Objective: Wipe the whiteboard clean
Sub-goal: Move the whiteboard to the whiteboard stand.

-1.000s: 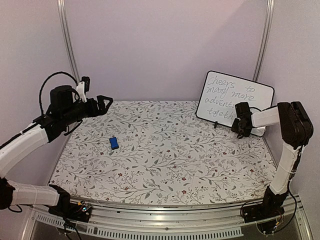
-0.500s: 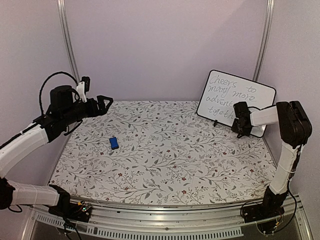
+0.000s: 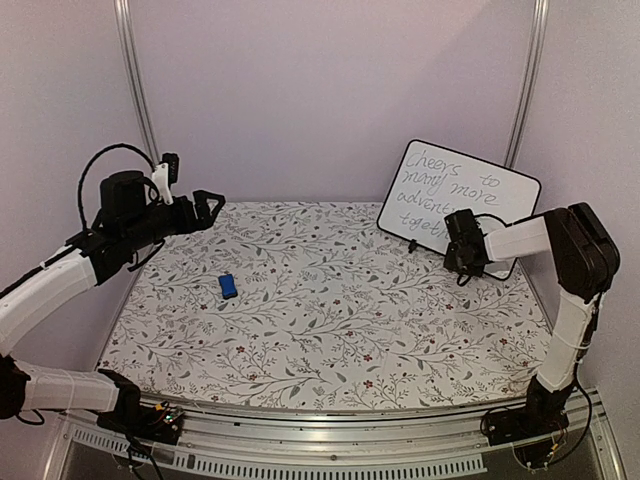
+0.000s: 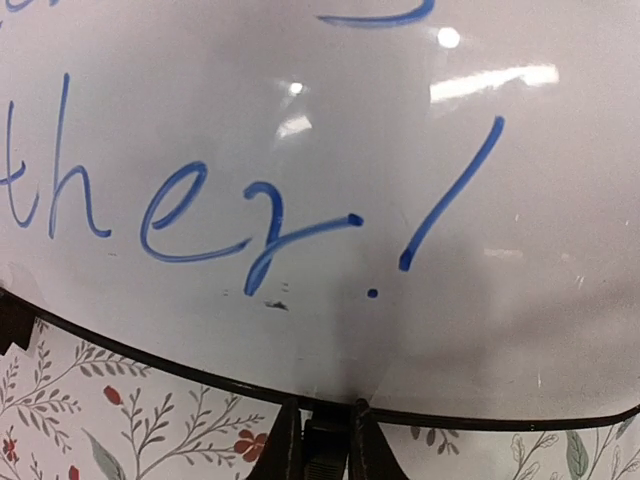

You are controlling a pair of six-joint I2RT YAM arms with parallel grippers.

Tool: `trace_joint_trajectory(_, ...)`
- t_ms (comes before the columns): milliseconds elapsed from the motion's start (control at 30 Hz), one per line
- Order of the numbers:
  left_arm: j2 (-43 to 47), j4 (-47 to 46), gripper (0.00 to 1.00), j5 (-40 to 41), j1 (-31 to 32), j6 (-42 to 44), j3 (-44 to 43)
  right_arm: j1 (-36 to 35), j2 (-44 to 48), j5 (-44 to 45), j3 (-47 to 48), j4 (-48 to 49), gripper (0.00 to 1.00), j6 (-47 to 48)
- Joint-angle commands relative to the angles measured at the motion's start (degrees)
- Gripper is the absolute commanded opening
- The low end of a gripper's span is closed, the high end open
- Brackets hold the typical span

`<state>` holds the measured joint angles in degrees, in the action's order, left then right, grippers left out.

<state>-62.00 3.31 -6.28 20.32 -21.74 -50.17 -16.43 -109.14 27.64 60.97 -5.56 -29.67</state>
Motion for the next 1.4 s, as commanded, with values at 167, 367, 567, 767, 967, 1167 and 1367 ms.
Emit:
trace_joint_trajectory(167,-0.1,1.5,1.0,5.1,0.0,-1.0,0.1,-12.6,4.0,-2.4,-3.1,0.8,0.0,1.7)
trace_joint_trajectory(367,-1.6,5.0,1.0,9.8,0.1,-4.2,-0.9,-17.5,7.3,-1.7,-5.0,-0.2,0.0,0.5)
trace_joint_trajectory(567,-4.2,10.2,1.0,16.2,1.7,-15.9,1.0,-21.1,7.5,-0.1,-4.9,-1.5,0.0,-1.4)
trace_joint_trajectory(767,-8.6,10.6,1.0,26.1,5.4,-22.5,4.2,-24.3,5.9,0.6,-4.0,-2.4,0.02,-4.9)
trace_joint_trajectory(967,-17.1,12.5,1.0,30.3,6.9,-25.6,1.2,-26.2,5.8,-0.4,-3.7,-3.3,0.17,-7.2)
trace_joint_trajectory(1167,-24.4,9.7,0.96,31.0,7.5,-28.3,1.3,-28.4,8.1,-1.1,-3.8,-4.8,0.5,-8.9)
trace_joint_trajectory(1367,-32.5,8.2,0.91,32.8,8.8,-27.4,-2.1,-29.7,12.3,-0.4,-4.8,-6.3,0.64,-9.5)
